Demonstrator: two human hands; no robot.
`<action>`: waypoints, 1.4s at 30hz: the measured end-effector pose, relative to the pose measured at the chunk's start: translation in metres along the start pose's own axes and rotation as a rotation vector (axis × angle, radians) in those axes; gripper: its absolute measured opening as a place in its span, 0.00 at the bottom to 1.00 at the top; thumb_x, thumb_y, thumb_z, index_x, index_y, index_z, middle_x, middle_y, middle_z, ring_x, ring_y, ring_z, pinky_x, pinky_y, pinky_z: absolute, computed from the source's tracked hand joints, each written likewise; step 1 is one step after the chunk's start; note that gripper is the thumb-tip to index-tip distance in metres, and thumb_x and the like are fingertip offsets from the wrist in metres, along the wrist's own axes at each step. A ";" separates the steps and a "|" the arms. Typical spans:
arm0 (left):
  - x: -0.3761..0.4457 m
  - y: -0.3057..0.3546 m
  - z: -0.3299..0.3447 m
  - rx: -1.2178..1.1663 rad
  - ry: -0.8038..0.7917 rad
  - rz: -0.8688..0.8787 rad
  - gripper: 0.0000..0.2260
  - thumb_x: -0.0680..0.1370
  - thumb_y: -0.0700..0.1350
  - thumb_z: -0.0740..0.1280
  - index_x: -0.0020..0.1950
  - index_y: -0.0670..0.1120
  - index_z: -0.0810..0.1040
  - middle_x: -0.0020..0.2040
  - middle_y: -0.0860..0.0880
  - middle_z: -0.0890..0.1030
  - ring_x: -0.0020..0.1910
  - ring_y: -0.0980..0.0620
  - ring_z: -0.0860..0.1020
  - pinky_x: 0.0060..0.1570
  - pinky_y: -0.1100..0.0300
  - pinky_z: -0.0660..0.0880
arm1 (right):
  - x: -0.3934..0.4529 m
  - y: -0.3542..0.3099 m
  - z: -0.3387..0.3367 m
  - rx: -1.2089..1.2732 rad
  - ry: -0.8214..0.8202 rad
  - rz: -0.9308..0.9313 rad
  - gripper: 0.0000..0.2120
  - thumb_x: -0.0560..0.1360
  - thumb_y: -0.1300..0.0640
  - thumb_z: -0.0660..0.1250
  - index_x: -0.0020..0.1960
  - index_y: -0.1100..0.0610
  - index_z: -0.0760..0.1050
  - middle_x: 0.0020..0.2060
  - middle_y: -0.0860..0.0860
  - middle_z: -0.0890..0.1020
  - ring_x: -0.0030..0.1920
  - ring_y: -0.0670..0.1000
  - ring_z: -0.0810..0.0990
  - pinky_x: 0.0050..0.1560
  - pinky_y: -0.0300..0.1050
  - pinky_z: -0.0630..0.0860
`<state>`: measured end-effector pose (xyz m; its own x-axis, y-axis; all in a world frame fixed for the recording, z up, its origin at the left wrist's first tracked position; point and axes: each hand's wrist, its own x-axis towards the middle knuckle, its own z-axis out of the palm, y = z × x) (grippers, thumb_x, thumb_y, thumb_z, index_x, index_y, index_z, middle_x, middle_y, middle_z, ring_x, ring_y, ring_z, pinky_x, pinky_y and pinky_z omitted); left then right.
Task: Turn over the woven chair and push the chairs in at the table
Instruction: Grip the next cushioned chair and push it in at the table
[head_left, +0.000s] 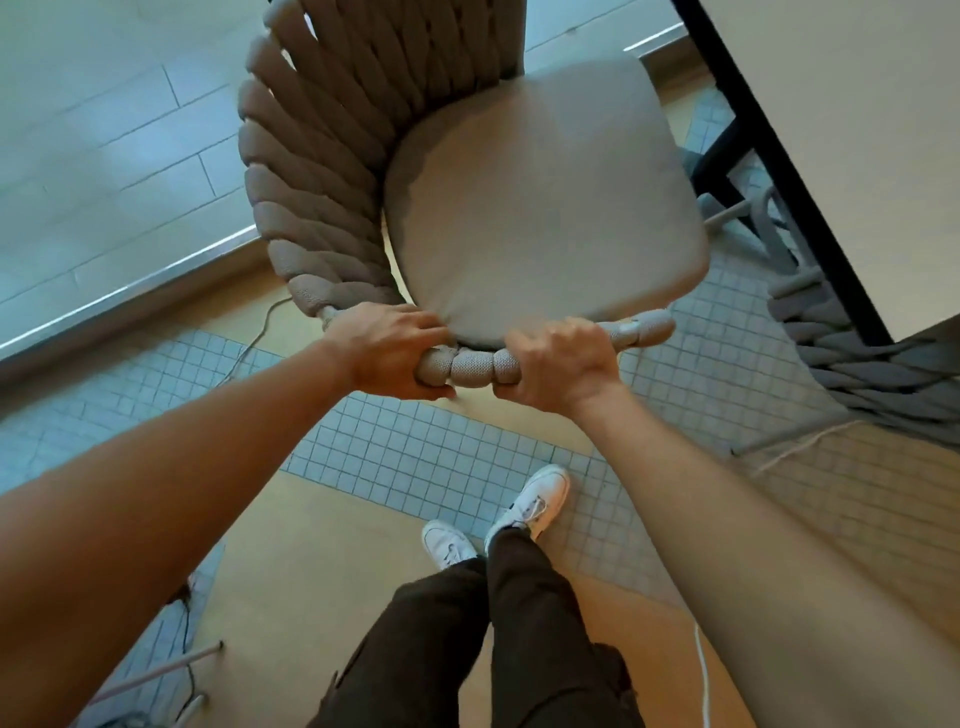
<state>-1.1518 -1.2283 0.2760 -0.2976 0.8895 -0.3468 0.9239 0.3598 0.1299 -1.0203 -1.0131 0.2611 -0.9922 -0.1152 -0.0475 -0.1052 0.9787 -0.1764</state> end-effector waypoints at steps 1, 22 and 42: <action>0.001 0.000 -0.001 -0.014 -0.025 -0.021 0.28 0.71 0.76 0.57 0.60 0.60 0.77 0.52 0.57 0.82 0.49 0.49 0.82 0.38 0.55 0.78 | 0.000 0.002 0.002 0.015 0.029 -0.020 0.19 0.68 0.39 0.65 0.36 0.56 0.75 0.29 0.54 0.81 0.27 0.58 0.79 0.30 0.47 0.71; 0.056 0.018 -0.011 -0.031 0.058 -0.126 0.27 0.72 0.74 0.62 0.58 0.56 0.81 0.44 0.50 0.84 0.41 0.45 0.83 0.36 0.56 0.71 | 0.015 0.056 -0.017 -0.025 -0.042 0.138 0.17 0.63 0.40 0.74 0.38 0.52 0.78 0.32 0.52 0.81 0.33 0.59 0.79 0.39 0.51 0.75; 0.029 -0.093 -0.017 0.255 0.031 0.384 0.33 0.73 0.77 0.54 0.62 0.54 0.78 0.50 0.54 0.85 0.44 0.50 0.83 0.40 0.55 0.81 | 0.051 -0.065 -0.005 -0.048 -0.100 0.284 0.31 0.68 0.24 0.61 0.49 0.51 0.79 0.40 0.50 0.85 0.40 0.58 0.84 0.37 0.48 0.66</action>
<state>-1.2504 -1.2309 0.2691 0.0747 0.9542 -0.2898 0.9971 -0.0752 0.0094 -1.0643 -1.0814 0.2745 -0.9711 0.1503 -0.1853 0.1700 0.9808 -0.0956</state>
